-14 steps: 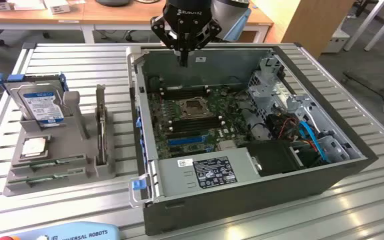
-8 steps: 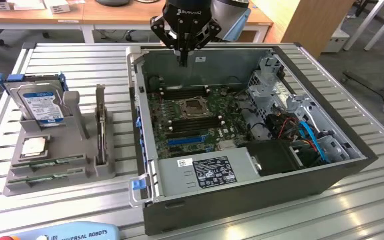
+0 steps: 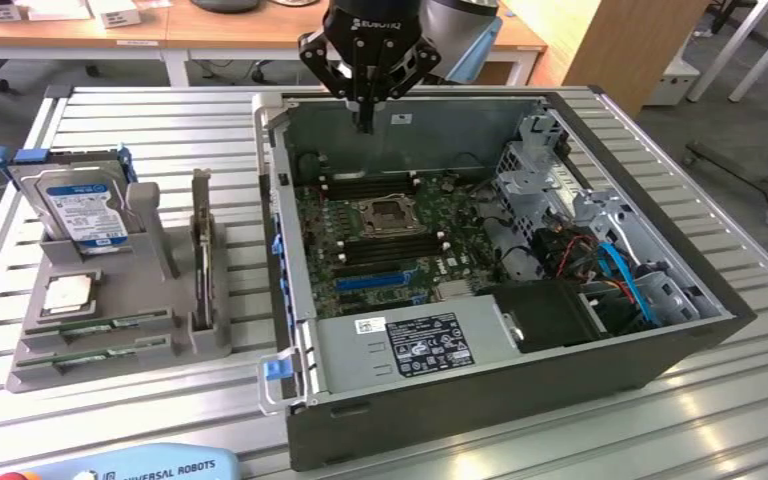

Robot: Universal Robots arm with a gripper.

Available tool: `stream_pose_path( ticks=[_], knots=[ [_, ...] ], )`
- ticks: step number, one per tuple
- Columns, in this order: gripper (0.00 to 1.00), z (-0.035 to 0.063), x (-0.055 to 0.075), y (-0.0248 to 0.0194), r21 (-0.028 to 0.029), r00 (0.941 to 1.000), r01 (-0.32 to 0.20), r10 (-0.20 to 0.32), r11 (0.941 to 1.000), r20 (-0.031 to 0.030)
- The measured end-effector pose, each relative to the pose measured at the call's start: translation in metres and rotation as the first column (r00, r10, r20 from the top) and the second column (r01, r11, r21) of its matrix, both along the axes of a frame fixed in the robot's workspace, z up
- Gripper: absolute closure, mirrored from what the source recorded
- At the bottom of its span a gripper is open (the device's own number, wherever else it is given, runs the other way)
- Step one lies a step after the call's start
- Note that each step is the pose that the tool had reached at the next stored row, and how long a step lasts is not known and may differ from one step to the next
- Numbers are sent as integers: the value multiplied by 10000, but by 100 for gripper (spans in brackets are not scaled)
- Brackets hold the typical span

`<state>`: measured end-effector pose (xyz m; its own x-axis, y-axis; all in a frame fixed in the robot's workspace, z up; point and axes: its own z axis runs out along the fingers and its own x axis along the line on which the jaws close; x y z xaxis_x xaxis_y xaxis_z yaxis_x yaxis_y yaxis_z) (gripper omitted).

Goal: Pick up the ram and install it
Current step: 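Reach for the ram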

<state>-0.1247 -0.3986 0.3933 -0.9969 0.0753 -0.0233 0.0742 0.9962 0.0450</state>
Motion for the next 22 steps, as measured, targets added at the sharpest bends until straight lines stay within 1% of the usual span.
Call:
stream_pose_path(
  ticks=[4, 10, 22],
  knots=[
    [90, -2, -59, 1, 0, 10000, 1, -1, 10000, 0],
    [90, -6, -182, 1, 1, 10000, 4, -4, 10000, 0],
    [90, -13, -338, 4, 1, 10000, 47, -47, 10000, 1]
  ],
)
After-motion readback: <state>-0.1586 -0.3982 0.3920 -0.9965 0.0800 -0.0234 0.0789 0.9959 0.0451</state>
